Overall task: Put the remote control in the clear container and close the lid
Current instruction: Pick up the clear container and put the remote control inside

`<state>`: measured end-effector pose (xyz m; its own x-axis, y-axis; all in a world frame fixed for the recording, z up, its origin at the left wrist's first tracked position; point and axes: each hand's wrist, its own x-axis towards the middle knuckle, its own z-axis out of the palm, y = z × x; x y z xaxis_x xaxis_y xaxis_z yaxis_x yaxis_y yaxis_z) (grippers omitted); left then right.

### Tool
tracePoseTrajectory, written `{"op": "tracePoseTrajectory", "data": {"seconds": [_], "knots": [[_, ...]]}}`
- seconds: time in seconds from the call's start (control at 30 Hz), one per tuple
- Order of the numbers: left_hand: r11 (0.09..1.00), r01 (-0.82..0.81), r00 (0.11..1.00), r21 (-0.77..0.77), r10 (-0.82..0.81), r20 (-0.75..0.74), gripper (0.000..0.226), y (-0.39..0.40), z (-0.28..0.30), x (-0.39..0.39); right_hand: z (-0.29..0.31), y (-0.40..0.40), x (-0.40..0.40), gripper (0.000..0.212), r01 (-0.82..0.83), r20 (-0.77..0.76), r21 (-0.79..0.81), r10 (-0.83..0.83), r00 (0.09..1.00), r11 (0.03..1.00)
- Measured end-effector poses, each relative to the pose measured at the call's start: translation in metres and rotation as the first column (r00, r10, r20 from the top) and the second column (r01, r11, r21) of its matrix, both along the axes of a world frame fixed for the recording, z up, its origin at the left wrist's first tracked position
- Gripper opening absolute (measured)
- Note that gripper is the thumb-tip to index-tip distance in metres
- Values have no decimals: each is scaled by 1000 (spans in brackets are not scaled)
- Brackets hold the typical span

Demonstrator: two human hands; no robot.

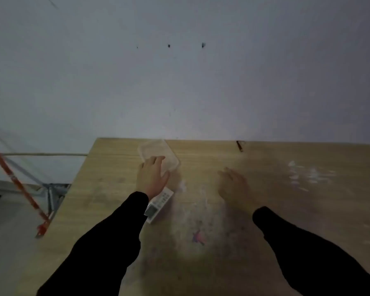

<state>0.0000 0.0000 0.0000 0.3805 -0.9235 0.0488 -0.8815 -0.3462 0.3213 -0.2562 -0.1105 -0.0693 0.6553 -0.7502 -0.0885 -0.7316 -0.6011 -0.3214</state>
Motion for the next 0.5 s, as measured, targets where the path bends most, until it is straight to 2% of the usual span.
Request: {"op": "tracePoseTrajectory", "data": {"seconds": [0.03,0.17,0.33,0.5], "knots": [[1000,-5,1000,23,6,-29,45,-2,-8,4,-9,6,-2,60,35,-63,24,-33,997,999],[996,15,1000,90,-13,-26,43,-8,-44,14,-47,30,-16,55,117,-10,65,-117,993,991],[991,8,1000,135,-5,-22,32,-24,-72,28,-56,38,-10,48,168,12,-79,-168,986,983],[997,-22,1000,78,22,4,21,-36,-71,34,-62,40,-9,49,198,35,-108,-195,980,974]]}}
